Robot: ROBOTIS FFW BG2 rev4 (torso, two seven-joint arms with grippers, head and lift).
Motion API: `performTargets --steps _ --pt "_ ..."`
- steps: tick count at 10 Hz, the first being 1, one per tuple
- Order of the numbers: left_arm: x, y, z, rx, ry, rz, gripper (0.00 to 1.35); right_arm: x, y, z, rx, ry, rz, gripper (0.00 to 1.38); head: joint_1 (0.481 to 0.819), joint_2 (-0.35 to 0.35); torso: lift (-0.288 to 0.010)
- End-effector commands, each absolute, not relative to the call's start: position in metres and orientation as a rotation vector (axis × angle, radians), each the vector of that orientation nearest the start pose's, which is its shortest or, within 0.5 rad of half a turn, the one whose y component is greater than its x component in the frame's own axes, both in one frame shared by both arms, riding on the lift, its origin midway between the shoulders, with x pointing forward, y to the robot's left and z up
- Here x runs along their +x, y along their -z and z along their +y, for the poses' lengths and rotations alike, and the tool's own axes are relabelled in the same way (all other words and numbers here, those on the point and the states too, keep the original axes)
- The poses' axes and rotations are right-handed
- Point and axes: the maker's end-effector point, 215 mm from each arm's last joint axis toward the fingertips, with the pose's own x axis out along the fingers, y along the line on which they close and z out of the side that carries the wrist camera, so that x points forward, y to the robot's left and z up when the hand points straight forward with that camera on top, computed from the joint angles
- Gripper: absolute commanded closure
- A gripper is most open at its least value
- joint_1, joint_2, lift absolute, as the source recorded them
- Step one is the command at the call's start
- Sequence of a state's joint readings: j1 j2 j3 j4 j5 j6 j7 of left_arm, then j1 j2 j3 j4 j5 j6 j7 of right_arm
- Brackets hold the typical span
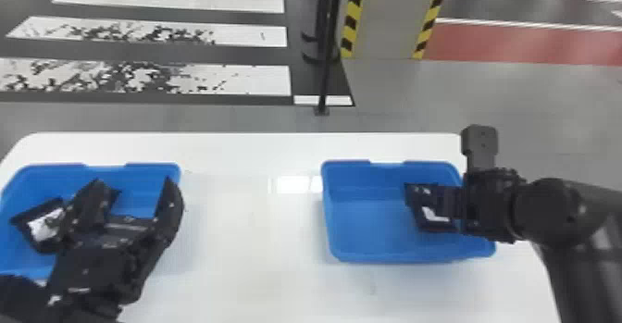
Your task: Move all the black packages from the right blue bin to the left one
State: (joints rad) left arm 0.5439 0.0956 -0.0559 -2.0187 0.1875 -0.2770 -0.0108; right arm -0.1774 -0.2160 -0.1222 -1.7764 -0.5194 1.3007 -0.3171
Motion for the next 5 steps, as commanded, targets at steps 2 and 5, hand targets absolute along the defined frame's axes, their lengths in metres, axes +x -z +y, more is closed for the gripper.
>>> performTargets --steps 2,5 --pt "0.425 0.291 0.215 -0.138 0.079 -0.170 0.20 0.523 0.469 -0.322 0.108 0.150 0.947 0.32 0.695 -0.120 -0.132" --pt "0.425 0.291 0.215 -0.138 0.078 -0.175 0.20 0.526 0.472 -0.323 0.121 0.156 0.938 0.35 0.695 -0.126 -0.132"
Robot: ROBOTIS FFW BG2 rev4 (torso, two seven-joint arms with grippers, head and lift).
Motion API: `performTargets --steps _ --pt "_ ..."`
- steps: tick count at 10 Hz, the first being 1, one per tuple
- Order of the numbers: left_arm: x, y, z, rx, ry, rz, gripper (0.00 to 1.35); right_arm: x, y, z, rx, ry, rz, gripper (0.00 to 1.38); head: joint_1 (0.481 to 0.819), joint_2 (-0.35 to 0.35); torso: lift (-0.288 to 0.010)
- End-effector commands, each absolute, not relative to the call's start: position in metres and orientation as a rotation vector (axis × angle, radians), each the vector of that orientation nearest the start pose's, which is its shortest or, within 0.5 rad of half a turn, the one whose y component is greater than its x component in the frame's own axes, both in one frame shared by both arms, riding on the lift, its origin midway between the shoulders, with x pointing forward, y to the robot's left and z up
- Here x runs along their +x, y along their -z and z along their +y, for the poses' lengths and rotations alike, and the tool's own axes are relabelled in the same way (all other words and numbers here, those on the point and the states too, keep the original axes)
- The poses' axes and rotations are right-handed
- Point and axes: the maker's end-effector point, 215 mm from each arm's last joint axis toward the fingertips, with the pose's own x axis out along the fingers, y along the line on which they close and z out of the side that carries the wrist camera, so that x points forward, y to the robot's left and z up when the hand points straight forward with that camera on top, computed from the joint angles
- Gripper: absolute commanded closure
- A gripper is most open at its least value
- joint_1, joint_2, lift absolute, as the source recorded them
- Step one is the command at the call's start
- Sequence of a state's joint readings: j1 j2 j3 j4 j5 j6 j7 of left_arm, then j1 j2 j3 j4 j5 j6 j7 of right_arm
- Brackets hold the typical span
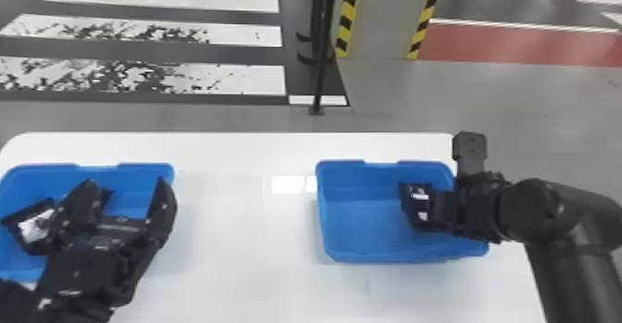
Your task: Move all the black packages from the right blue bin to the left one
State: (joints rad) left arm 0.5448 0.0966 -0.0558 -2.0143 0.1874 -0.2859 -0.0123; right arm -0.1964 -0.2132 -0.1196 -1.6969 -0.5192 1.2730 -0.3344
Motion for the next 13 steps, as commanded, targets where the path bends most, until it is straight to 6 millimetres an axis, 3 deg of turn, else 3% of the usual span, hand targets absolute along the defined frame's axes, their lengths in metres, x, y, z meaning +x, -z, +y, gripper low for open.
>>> performTargets --steps 1,5,6,7,9,13 --pt "0.425 0.291 0.215 -0.138 0.078 -0.175 0.20 0.525 0.474 -0.323 0.121 0.157 0.941 0.38 0.695 -0.126 -0.132" --pt "0.424 0.290 0.215 -0.139 0.077 -0.177 0.20 0.514 0.487 -0.326 0.139 0.165 0.977 0.46 0.695 -0.129 -0.132" --pt "0.424 0.290 0.215 -0.139 0.077 -0.177 0.20 0.509 0.492 -0.329 0.144 0.169 0.998 0.54 0.695 -0.131 -0.132" --pt "0.424 0.290 0.216 -0.139 0.075 -0.177 0.20 0.508 0.493 -0.329 0.153 0.166 1.002 0.67 0.695 -0.133 -0.132" --pt "0.423 0.291 0.215 -0.140 0.077 -0.177 0.20 0.517 0.483 -0.325 0.153 0.160 0.952 1.16 0.695 -0.134 -0.132" --pt "0.422 0.286 0.217 -0.152 0.072 -0.194 0.20 0.536 0.444 -0.273 0.272 0.008 0.736 1.17 0.695 -0.092 -0.132"
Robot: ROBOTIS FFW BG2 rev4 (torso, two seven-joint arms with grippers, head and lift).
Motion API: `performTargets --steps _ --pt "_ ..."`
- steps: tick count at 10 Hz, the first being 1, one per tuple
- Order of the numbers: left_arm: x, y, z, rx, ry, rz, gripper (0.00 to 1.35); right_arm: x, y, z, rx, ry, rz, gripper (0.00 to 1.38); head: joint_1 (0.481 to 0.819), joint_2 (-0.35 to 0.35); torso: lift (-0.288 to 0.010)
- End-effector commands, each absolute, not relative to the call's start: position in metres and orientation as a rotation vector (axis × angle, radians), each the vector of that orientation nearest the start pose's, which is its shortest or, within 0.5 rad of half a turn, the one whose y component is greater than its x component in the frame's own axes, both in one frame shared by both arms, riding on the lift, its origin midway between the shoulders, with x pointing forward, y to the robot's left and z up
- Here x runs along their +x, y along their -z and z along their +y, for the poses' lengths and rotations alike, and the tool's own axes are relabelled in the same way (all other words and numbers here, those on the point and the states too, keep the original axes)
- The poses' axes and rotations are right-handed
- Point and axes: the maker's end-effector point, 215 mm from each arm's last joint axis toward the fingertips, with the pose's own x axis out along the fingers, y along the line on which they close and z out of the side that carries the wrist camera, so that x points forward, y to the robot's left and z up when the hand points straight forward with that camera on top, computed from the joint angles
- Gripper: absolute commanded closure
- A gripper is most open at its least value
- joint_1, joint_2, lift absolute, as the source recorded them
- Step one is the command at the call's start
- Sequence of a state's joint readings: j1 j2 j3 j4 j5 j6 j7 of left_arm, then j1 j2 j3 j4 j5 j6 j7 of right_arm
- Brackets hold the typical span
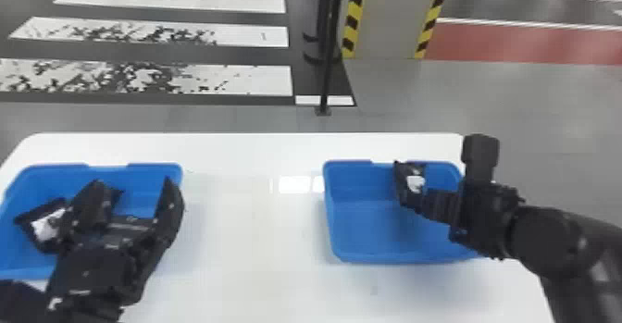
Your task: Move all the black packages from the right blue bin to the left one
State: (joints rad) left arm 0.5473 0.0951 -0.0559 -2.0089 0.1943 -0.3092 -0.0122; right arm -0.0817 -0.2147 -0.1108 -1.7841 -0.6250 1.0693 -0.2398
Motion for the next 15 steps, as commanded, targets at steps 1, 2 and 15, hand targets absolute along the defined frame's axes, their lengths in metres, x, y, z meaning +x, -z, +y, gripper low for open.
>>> performTargets --steps 1,2,15 --pt "0.421 0.283 0.219 -0.174 0.067 -0.205 0.20 0.536 0.428 -0.254 0.323 -0.071 0.660 1.17 0.695 -0.081 -0.132" --pt "0.418 0.274 0.223 -0.191 0.058 -0.238 0.19 0.542 0.405 -0.231 0.403 -0.182 0.554 1.17 0.695 -0.056 -0.132" --pt "0.420 0.270 0.127 -0.321 0.257 -0.165 0.20 0.471 0.299 0.016 0.457 -0.841 0.399 1.17 0.695 0.172 -0.132"
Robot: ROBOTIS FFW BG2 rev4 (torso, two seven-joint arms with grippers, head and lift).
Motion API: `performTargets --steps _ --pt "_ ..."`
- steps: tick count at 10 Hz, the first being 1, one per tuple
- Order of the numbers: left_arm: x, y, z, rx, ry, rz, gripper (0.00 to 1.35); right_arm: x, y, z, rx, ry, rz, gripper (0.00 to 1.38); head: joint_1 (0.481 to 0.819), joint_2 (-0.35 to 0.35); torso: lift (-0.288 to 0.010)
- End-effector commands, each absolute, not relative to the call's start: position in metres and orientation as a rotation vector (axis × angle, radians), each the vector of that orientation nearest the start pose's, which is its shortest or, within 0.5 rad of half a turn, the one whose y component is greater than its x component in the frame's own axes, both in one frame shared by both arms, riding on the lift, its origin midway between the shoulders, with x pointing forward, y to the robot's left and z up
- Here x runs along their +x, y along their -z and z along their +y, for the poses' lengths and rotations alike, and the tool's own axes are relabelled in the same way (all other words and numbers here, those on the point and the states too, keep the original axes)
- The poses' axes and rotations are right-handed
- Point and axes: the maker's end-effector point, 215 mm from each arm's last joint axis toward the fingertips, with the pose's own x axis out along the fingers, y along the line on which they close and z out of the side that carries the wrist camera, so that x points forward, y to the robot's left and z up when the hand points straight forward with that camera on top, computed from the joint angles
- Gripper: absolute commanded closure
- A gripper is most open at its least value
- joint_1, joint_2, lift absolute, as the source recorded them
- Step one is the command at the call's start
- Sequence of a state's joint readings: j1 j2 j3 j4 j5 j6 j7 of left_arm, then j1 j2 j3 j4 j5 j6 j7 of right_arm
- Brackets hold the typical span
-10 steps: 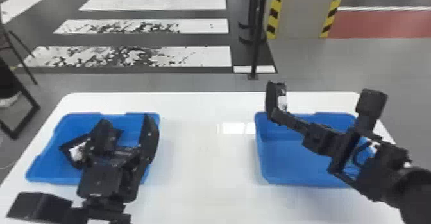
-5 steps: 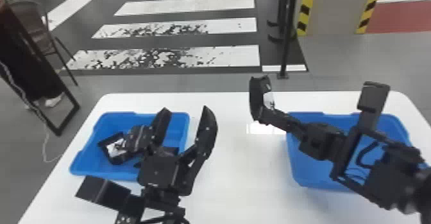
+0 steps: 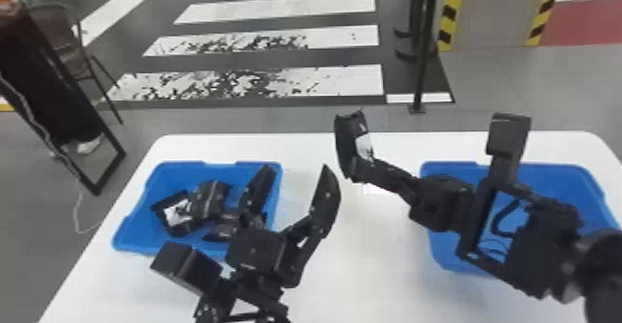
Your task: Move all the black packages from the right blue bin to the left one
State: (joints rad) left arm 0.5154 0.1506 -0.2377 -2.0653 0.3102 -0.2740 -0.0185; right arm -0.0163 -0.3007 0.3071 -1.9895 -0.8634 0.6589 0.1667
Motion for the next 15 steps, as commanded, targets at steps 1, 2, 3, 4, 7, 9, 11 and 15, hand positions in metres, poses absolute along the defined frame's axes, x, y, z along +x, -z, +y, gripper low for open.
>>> performTargets --steps 1,2,3,4,7,9,11,15 --pt "0.421 0.273 0.125 -0.319 0.262 -0.152 0.20 0.465 0.296 0.025 0.459 -0.866 0.403 1.17 0.695 0.179 -0.132" --pt "0.421 0.274 0.124 -0.314 0.265 -0.148 0.20 0.457 0.294 0.034 0.461 -0.889 0.407 1.17 0.695 0.183 -0.132" --pt "0.422 0.276 0.123 -0.309 0.266 -0.141 0.20 0.445 0.291 0.046 0.468 -0.924 0.416 1.17 0.695 0.187 -0.132" --pt "0.421 0.275 0.123 -0.310 0.267 -0.144 0.20 0.430 0.293 0.059 0.478 -0.960 0.437 1.17 0.695 0.201 -0.132" --pt "0.421 0.268 0.126 -0.316 0.260 -0.168 0.20 0.385 0.310 0.093 0.492 -1.058 0.523 1.17 0.695 0.266 -0.132" --pt "0.422 0.272 0.125 -0.320 0.261 -0.154 0.26 0.379 0.309 0.098 0.494 -1.073 0.530 1.17 0.695 0.298 -0.132" --pt "0.424 0.277 0.129 -0.310 0.255 -0.131 1.24 0.382 0.306 0.097 0.497 -1.073 0.519 1.17 0.695 0.308 -0.132" --pt "0.426 0.278 0.129 -0.293 0.269 -0.121 1.21 0.397 0.300 0.094 0.511 -1.056 0.486 1.17 0.695 0.303 -0.132"
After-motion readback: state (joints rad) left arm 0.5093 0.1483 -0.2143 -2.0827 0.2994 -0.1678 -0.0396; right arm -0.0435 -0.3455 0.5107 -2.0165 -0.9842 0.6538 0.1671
